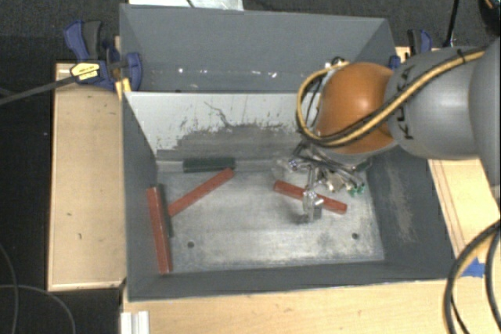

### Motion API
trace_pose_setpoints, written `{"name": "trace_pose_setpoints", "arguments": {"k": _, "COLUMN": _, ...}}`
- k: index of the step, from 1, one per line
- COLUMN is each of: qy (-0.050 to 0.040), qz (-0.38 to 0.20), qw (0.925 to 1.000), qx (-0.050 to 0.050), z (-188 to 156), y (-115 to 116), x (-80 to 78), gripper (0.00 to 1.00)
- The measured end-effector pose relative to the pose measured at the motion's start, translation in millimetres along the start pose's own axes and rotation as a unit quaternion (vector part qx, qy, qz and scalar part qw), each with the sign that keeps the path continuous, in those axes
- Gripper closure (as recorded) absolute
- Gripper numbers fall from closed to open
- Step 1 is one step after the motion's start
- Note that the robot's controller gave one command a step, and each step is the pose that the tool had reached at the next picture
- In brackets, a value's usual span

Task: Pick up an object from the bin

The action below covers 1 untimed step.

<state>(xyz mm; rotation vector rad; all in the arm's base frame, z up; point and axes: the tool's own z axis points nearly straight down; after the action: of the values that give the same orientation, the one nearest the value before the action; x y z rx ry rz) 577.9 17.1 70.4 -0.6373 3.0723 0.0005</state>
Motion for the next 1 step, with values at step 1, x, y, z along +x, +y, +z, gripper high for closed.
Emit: {"name": "trace_pose_setpoints", "arguments": {"k": 1, "qy": -0.0002, "qz": 0.001, "qw": 1.0, "qx": 0.0, "z": -0.5, "y": 0.0, "x": 0.0, "gripper": 1.0}}
